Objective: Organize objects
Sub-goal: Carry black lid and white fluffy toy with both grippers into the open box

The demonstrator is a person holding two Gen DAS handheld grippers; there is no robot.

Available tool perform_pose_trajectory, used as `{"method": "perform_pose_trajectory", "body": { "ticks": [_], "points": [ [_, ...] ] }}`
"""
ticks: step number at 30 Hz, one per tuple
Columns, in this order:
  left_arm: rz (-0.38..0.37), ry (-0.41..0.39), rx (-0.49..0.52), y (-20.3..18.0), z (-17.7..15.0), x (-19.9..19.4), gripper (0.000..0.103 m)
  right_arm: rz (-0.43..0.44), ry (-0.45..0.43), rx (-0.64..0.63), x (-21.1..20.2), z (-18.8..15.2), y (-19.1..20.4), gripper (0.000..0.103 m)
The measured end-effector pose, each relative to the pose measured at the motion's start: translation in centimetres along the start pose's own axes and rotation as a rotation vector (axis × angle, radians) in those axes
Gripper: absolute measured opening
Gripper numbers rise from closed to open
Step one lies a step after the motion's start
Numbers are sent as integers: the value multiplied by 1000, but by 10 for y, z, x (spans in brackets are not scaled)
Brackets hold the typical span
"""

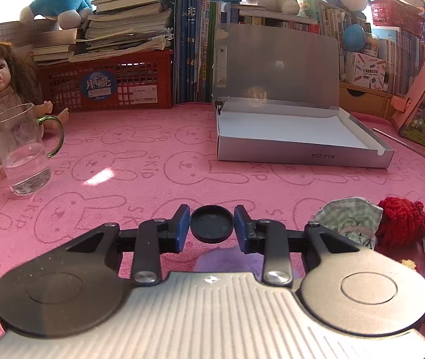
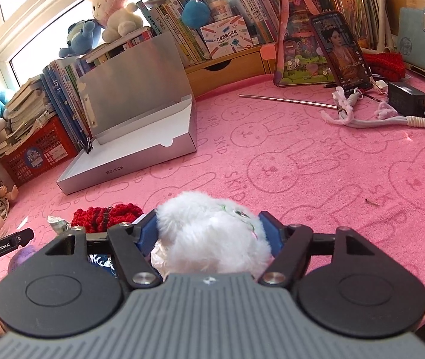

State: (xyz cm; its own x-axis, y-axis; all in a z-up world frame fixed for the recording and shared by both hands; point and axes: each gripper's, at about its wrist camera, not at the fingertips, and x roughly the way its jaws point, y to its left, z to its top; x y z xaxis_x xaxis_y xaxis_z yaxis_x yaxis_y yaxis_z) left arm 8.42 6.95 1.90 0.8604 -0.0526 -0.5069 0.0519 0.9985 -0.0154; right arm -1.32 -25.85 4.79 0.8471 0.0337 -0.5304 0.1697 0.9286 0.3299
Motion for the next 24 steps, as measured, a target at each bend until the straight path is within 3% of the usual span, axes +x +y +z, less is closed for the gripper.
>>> {"method": "perform_pose_trajectory", "body": {
  "ticks": [9, 24],
  "points": [
    [-46, -1, 7, -10, 16, 4, 37, 11, -26, -83, 6, 21, 14, 72],
    [-119, 5, 16, -37, 58, 33, 37, 85, -8, -126, 54, 71, 43, 72]
  ]
}}
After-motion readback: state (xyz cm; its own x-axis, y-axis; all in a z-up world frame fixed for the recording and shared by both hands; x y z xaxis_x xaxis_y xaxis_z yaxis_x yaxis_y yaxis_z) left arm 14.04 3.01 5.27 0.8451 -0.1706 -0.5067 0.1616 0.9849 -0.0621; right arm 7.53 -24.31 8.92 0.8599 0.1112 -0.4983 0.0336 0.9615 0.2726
